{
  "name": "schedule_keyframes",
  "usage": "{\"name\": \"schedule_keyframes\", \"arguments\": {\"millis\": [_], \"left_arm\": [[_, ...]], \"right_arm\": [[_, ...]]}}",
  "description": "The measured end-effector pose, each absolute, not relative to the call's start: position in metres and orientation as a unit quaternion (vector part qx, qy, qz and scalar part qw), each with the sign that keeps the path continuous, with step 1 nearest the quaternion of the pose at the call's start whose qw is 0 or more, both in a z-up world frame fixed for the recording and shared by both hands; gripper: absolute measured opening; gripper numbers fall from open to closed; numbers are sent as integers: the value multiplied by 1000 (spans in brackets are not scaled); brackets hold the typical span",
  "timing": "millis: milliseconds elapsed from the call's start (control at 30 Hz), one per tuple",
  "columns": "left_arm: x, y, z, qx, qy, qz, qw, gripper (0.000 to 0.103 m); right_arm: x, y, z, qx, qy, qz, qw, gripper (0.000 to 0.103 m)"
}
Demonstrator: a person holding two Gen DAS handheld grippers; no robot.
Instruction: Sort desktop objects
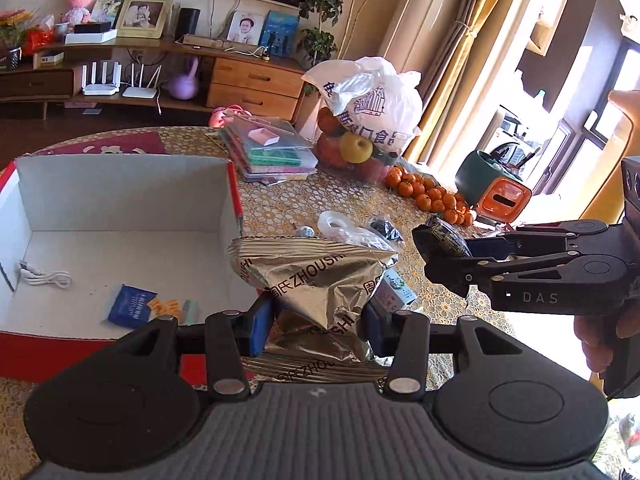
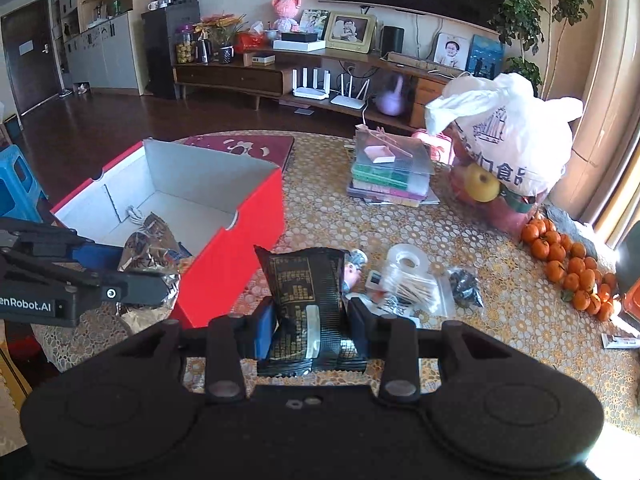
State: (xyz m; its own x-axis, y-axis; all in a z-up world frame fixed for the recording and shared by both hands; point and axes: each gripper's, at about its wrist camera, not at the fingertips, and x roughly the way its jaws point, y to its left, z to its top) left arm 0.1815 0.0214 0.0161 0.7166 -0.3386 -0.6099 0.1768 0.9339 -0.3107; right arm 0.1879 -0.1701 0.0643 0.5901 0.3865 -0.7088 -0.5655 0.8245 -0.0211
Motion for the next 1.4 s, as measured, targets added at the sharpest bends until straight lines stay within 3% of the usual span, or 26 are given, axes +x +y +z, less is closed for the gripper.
{"name": "schedule_keyframes", "arguments": {"millis": [600,1400], "left_arm": [[175,109,28,-108,341,-91,930,46],[187,179,10,-112,353,-42,928,46]], "right_arm": [[188,-68,80,-162,345,325,866,38],[210,12,61,-176,363,341,849,38]]}}
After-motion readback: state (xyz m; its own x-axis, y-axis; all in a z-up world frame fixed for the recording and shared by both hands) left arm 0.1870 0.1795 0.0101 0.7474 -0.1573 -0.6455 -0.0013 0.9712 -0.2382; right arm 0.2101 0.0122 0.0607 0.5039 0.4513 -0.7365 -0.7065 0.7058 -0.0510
